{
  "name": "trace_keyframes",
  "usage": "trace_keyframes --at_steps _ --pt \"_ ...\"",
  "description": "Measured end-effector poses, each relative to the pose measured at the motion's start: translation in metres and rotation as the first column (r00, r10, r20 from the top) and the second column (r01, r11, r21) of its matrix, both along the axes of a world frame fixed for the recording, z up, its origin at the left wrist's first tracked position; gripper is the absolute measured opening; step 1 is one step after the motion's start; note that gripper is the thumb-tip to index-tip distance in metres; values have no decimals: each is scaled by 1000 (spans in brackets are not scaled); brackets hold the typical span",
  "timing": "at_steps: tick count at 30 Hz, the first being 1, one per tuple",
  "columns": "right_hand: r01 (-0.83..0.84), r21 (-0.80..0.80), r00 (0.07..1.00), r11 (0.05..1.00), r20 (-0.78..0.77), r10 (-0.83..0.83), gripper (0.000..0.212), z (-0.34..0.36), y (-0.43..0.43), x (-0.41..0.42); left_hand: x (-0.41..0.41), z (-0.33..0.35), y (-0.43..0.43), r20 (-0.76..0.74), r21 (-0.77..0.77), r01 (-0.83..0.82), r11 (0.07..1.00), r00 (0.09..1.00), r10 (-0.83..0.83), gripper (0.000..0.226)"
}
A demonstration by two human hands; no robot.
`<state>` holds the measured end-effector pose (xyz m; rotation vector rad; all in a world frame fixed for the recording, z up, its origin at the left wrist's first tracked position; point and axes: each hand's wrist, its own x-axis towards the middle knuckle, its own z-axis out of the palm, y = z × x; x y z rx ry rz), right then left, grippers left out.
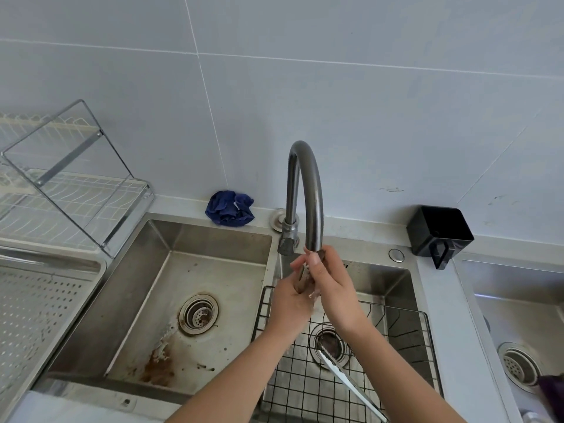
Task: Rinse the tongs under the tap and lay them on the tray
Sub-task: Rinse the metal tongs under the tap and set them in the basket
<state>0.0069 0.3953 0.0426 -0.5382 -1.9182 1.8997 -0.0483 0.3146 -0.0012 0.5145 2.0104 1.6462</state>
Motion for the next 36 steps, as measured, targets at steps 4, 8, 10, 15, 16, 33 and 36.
trace_keyframes --at_steps 4,8,10,15,16,33,36 --pt "-77 78 995 994 66 72 49 4 -1 0 -2 -1 1 22 78 -53 996 998 51 23" --pt "-68 198 992 978 113 46 26 15 -1 -13 -5 3 3 6 130 -139 982 990 139 44" --pt "-65 235 994 970 106 41 20 16 -4 -19 -4 5 1 -12 149 -146 978 989 150 38" --pt "6 -101 1000 995 -12 -7 17 15 -9 -20 -4 0 -24 21 -3 111 994 994 -111 12" --pt "-3 -187 999 982 -33 -3 21 15 -8 -18 -3 -3 -28 58 -33 154 988 987 -152 13" --pt "-96 -549 968 830 144 207 10 -2 6 -23 27 -40 -84 -302 -315 182 931 911 -281 58" --pt "-97 -377 944 921 258 204 15 -4 8 -11 16 -61 -102 -459 -579 115 807 772 -439 66"
